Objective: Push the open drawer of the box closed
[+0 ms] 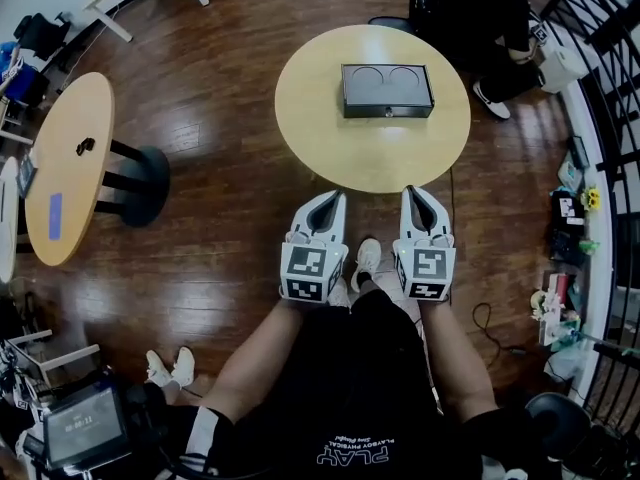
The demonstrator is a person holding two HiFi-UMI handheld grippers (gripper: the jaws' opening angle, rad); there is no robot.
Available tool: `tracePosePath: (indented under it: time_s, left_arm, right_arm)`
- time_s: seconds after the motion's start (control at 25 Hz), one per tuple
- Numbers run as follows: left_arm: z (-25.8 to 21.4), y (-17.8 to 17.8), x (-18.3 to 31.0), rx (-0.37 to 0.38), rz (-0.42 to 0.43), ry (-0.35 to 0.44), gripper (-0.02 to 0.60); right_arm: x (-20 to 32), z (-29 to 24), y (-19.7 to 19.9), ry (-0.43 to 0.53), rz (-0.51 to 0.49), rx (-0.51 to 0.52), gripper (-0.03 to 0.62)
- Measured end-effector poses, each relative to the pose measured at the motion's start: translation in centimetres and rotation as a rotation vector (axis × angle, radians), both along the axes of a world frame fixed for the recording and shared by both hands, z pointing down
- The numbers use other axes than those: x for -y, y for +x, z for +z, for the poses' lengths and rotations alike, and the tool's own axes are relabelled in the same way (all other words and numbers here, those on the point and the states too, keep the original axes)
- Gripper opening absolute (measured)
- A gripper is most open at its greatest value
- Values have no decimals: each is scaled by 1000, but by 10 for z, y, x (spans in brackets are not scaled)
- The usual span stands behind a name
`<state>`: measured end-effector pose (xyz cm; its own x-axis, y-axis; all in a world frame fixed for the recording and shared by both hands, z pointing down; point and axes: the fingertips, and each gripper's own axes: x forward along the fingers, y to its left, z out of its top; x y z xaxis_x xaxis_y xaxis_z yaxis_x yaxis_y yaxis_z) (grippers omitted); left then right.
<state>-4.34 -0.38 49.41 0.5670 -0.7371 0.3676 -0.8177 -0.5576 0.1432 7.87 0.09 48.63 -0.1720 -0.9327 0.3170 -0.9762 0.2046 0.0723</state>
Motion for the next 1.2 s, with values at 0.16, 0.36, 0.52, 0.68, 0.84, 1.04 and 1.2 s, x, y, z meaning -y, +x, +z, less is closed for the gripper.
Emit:
tracePosePath:
  time_s: [0.16,0.36,0.52,0.68,0.84,1.04,1.2]
  left_arm:
    - [-5,-13,-18,8,4,25,-3]
    - [-18,-12,-34,-60,-21,12,-3]
    - [-32,2,-45,-58,-14,46,-3]
    - [-46,3,-48,-41,-41,81,-3]
    - [-53,16,-62,-41,-68,95,-3]
    - [-57,38,-78,-32,-63,99,-3]
    - [-58,36,-76,-24,-66,103,-3]
  right_arm:
    - [-25,-4,-14,-7,6,17,5]
    - [-48,-29,-28,51,-40,-36,6]
    - [-59,-40,-25,75,-61,-35,6]
    - [-63,-46,-26,95,-90,-57,5]
    - [-74,-52,-6,101,-79,-40,5]
    - [-86,-54,19,96,-62,-39,5]
    - [-84,-56,19,104,-68,-20,5]
